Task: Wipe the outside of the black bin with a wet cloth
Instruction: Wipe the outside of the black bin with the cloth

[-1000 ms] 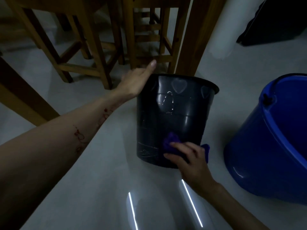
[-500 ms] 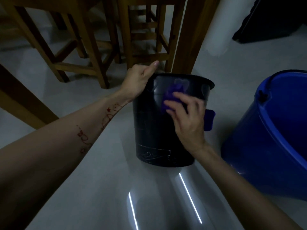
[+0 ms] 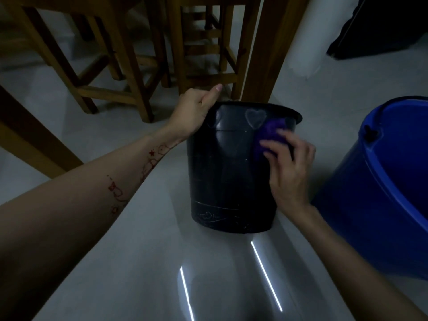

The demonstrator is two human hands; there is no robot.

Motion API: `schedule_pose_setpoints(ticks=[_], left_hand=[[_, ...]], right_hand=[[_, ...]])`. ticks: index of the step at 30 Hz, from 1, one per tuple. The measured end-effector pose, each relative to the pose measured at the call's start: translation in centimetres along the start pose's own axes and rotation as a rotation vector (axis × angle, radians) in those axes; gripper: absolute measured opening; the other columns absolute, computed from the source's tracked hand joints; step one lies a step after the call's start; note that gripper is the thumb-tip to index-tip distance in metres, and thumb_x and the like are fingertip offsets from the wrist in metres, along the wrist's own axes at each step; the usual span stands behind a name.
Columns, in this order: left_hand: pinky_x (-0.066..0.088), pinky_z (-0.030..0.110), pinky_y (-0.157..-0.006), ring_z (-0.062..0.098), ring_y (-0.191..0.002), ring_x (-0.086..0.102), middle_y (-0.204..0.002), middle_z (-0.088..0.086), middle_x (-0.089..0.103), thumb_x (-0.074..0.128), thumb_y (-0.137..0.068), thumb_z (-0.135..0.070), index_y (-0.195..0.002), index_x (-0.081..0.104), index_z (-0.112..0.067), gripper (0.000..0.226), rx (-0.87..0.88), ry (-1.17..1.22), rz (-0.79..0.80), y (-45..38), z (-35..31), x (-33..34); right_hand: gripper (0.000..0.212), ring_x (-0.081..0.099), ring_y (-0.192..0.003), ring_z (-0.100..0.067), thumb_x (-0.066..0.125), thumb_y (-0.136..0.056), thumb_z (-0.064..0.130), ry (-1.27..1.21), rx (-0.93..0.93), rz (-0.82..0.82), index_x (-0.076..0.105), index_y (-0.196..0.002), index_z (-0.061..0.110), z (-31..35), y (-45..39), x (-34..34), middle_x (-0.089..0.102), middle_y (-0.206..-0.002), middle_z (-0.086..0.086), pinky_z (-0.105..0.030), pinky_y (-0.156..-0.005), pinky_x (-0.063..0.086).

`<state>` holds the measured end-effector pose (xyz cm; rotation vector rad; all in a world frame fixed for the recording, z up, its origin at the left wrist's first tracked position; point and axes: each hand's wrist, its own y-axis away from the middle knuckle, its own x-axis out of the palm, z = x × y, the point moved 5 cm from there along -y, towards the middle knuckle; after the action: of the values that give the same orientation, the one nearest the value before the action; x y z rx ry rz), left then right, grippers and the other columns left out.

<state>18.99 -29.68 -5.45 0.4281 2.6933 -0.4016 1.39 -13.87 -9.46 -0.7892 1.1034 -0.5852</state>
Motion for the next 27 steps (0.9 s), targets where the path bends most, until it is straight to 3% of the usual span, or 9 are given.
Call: schedule_pose_setpoints(ticks=[3, 8, 11, 13, 16, 19, 22, 25, 27], left_hand=[[0.037, 0.013, -0.050, -0.001, -0.044, 0.046, -0.047, -0.009, 0.049, 0.042, -0.106, -0.031, -0.055, 0.045, -0.024, 0.052, -0.007, 0.012, -0.022, 0.1, 0.1, 0.1], [0.033, 0.012, -0.046, -0.001, -0.040, 0.041, -0.040, -0.012, 0.042, 0.044, -0.105, -0.033, -0.052, 0.040, -0.026, 0.054, -0.010, -0.027, -0.064, 0.5, 0.1, -0.6], [0.049, 0.027, -0.067, 0.015, -0.069, 0.061, -0.077, 0.006, 0.065, 0.038, -0.106, -0.037, -0.083, 0.064, -0.013, 0.042, 0.066, -0.122, 0.047, 1.0, -0.5, -0.3], [0.043, 0.037, -0.090, 0.019, -0.097, 0.058, -0.106, 0.006, 0.065, 0.033, -0.106, -0.039, -0.116, 0.062, -0.021, 0.036, 0.202, -0.351, 0.118, 1.4, -0.7, 0.2], [0.032, 0.037, -0.093, 0.015, -0.107, 0.048, -0.115, -0.003, 0.057, 0.026, -0.104, -0.042, -0.134, 0.051, -0.037, 0.040, 0.282, -0.438, 0.162, 1.6, -0.8, 0.3], [0.033, 0.040, -0.089, 0.014, -0.100, 0.044, -0.110, -0.007, 0.051, 0.021, -0.102, -0.049, -0.141, 0.037, -0.052, 0.042, 0.267, -0.446, 0.185, 1.4, -0.4, 0.2], [0.037, 0.046, -0.091, 0.014, -0.098, 0.043, -0.110, -0.006, 0.053, 0.023, -0.103, -0.046, -0.141, 0.033, -0.057, 0.040, 0.279, -0.434, 0.203, 1.5, -0.7, 0.3], [0.038, 0.052, -0.095, 0.014, -0.100, 0.043, -0.104, -0.011, 0.049, 0.027, -0.105, -0.036, -0.140, 0.035, -0.056, 0.042, 0.249, -0.414, 0.206, 1.3, -0.9, 0.3], [0.038, 0.053, -0.096, 0.014, -0.101, 0.043, -0.099, -0.014, 0.045, 0.027, -0.104, -0.033, -0.140, 0.033, -0.057, 0.044, 0.242, -0.417, 0.217, 1.3, -0.8, 0.2]], right_hand=[[0.023, 0.042, -0.110, -0.031, 0.057, -0.095, 0.016, -0.017, 0.002, -0.013, 0.054, -0.117, 0.021, 1.5, -2.6, 1.9, 0.041, -0.132, -0.004, -0.038, -0.090, 0.041], [0.027, 0.049, -0.104, -0.029, 0.067, -0.090, 0.013, 0.013, -0.335, 0.136, 0.061, -0.114, 0.022, 5.5, 2.4, 2.9, 0.054, -0.131, -0.003, -0.039, -0.081, 0.039], [0.030, 0.048, -0.109, -0.025, 0.063, -0.088, 0.014, 0.004, -0.467, 0.247, 0.060, -0.116, 0.023, 6.1, 7.5, 1.8, 0.050, -0.133, -0.001, -0.037, -0.086, 0.037], [0.036, 0.047, -0.113, -0.023, 0.064, -0.086, 0.014, 0.003, -0.504, 0.308, 0.057, -0.120, 0.024, 5.9, 9.5, 1.0, 0.048, -0.134, -0.001, -0.036, -0.089, 0.037], [0.034, 0.048, -0.111, -0.026, 0.062, -0.089, 0.015, 0.017, -0.430, 0.262, 0.056, -0.121, 0.027, 4.3, 8.5, -0.3, 0.048, -0.134, -0.001, -0.035, -0.090, 0.035], [0.020, 0.052, -0.101, -0.034, 0.052, -0.100, 0.019, 0.012, -0.130, 0.085, 0.058, -0.116, 0.027, 1.3, 3.9, -0.9, 0.048, -0.131, -0.002, -0.037, -0.089, 0.036], [0.018, 0.046, -0.105, -0.034, 0.050, -0.100, 0.019, -0.010, 0.067, -0.009, 0.056, -0.117, 0.021, -0.4, -0.7, 0.4, 0.044, -0.130, -0.006, -0.034, -0.092, 0.037], [0.018, 0.046, -0.108, -0.033, 0.053, -0.098, 0.018, -0.028, 0.040, 0.015, 0.061, -0.115, 0.016, 1.2, -1.6, 2.1, 0.046, -0.130, -0.009, -0.039, -0.089, 0.042], [0.017, 0.049, -0.105, -0.033, 0.055, -0.098, 0.018, -0.022, -0.128, 0.068, 0.062, -0.114, 0.018, 3.3, 0.2, 2.6, 0.050, -0.130, -0.006, -0.042, -0.082, 0.044]])
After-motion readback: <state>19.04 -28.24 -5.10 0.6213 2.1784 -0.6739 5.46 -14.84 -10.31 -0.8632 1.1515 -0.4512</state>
